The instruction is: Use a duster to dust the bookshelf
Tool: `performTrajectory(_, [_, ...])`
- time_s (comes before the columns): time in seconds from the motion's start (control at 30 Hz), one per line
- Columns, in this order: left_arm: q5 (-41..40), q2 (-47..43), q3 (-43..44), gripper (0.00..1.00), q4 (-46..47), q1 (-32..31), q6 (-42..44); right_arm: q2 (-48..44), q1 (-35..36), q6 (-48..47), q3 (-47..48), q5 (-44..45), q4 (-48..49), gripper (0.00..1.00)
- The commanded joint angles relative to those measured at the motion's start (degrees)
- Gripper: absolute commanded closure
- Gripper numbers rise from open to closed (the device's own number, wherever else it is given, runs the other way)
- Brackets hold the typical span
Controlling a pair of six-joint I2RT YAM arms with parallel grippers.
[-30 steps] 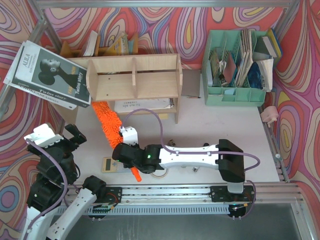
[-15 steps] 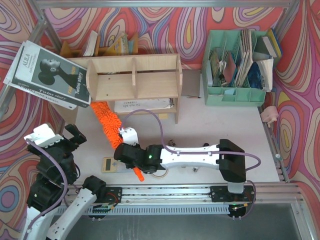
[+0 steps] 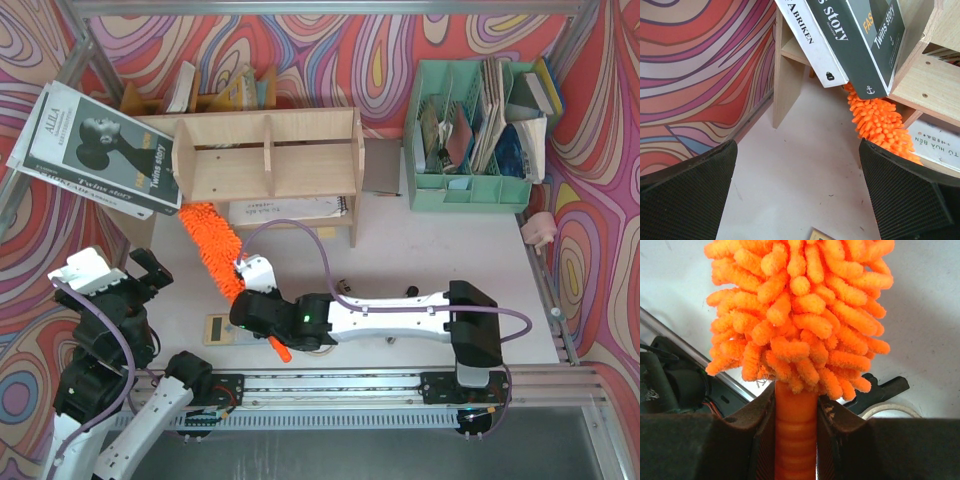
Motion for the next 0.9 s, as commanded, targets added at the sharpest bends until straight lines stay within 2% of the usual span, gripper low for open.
performTrajectory(0.0, [-0.1,-0.1,-0.5,0.02,0.7,0.2,0.2,1.6,-1.0,-2.8,-0.3,-3.3,2.0,1.0])
performTrajectory(0.4, [-0.1,-0.2,-0.5,0.01,0.6,0.3,0.2,6.0,-1.9,-11.2,3.6,-14.8,6.5,1.0])
performTrajectory(0.87, [-0.2,0.4,-0.5,0.02,0.7,0.2,0.3,7.1,-1.7,-12.6,0.0,-13.3,3.6,1.0])
